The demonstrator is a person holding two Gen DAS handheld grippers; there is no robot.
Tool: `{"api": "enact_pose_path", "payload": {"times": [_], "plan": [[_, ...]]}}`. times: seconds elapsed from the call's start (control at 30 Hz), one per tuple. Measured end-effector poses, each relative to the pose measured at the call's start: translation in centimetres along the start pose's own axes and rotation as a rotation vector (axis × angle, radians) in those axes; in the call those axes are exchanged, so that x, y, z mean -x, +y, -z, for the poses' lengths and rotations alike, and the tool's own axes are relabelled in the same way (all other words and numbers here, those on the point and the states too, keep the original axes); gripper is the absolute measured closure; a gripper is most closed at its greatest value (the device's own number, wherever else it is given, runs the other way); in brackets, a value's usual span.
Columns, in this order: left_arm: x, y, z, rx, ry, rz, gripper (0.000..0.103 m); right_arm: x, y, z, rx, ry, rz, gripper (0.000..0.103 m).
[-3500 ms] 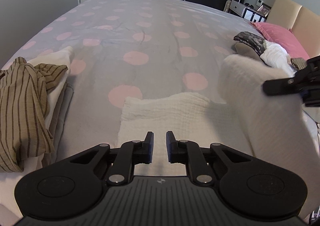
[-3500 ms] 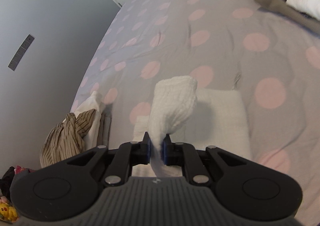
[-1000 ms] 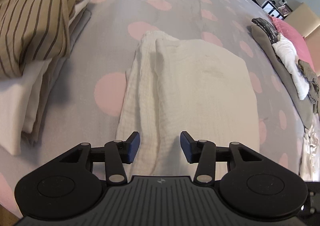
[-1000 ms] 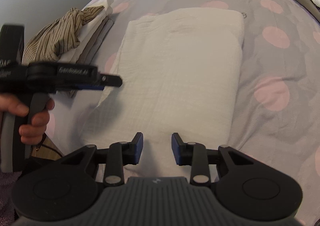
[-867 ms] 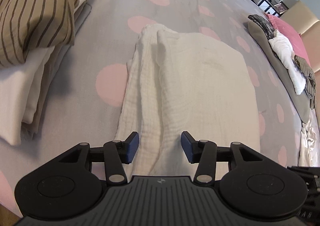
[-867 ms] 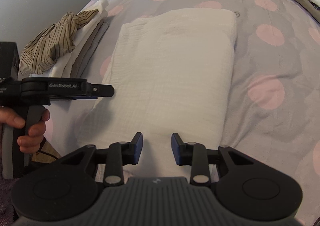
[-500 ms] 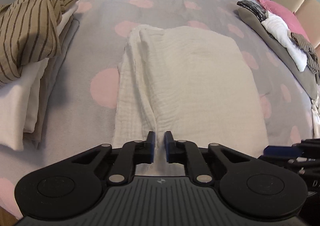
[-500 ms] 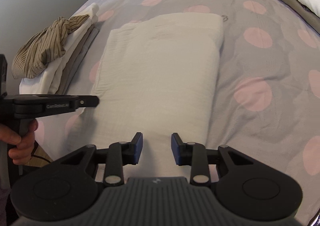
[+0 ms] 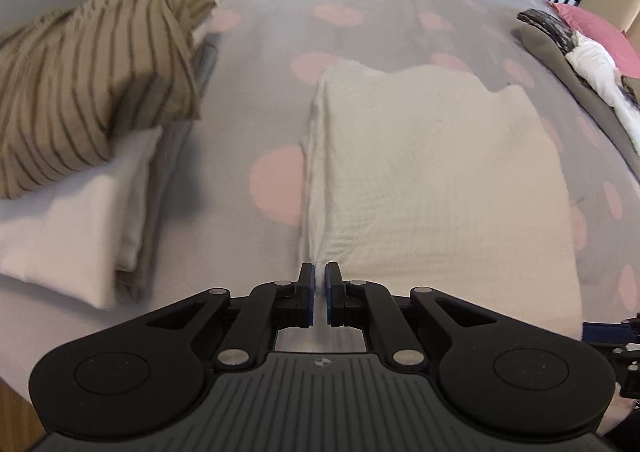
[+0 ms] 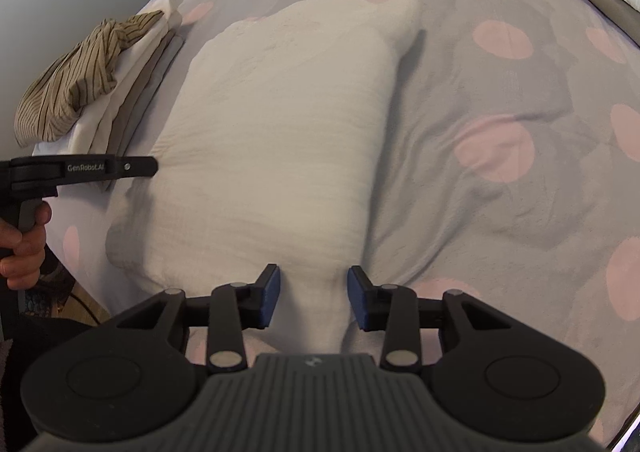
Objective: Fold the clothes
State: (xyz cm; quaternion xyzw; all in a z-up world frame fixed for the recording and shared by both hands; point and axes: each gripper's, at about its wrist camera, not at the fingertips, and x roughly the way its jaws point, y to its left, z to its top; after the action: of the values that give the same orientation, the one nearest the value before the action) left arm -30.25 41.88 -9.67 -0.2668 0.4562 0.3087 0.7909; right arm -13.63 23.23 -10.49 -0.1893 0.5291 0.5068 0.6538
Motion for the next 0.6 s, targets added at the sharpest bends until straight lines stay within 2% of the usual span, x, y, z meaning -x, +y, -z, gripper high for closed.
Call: {"api": "enact_pose_path", "payload": {"times": [0.1, 0.27, 0.33, 0.53, 0.6], "plan": [[0.6, -0.4, 0.3, -0.017, -0.016, 0.028, 0.094, 0.0, -0.1, 0.4, 0.013, -0.001, 0.001, 0.062], [2.3, 0.3, 1.3, -0.028, -0.016, 0.056, 0.06, 0.7, 0.0, 1.2, 0.062, -0.017, -0.015, 0.059], [2.8, 0.6, 2.0, -0.038, -0.011, 0.051, 0.06, 0.9, 0.4, 1.9, 0.109, -0.024, -0.01, 0.058], [2.6, 1.4, 4.2, -0.047, 0.074, 0.082, 0.058, 0.7, 1.6, 5.3, 0.261, -0.013, 0.019, 0.054], [2.4, 1.4, 4.8, -0.061, 0.094, 0.083, 0.058, 0.2, 1.9, 6.4, 0.294, -0.02, 0.053, 0.054]]}}
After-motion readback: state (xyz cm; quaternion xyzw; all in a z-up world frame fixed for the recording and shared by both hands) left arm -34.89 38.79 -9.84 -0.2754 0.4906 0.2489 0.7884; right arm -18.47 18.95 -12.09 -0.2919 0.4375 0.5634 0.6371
